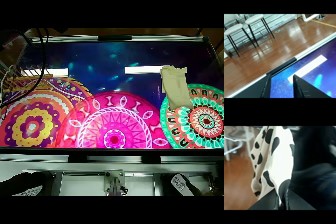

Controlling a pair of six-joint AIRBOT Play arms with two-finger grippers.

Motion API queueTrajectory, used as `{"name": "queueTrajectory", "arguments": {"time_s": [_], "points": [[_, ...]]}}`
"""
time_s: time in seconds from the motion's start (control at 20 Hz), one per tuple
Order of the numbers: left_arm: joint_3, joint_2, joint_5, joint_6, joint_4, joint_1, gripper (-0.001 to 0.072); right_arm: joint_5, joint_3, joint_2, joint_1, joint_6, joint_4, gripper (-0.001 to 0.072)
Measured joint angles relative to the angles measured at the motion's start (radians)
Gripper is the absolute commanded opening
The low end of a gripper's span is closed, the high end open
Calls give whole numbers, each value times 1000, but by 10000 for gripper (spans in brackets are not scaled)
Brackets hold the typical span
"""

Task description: Fold the shirts.

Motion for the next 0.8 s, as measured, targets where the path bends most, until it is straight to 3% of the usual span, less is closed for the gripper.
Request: {"name": "queueTrajectory", "arguments": {"time_s": [0.45, 0.8], "points": [[0, 0, 2, 4, 0, 26, 330, -71, 1, 75, -246, -60, 93, 69], [0, -1, 3, 4, 0, 42, 330, -145, 1, 85, -308, -80, 179, 77]]}}
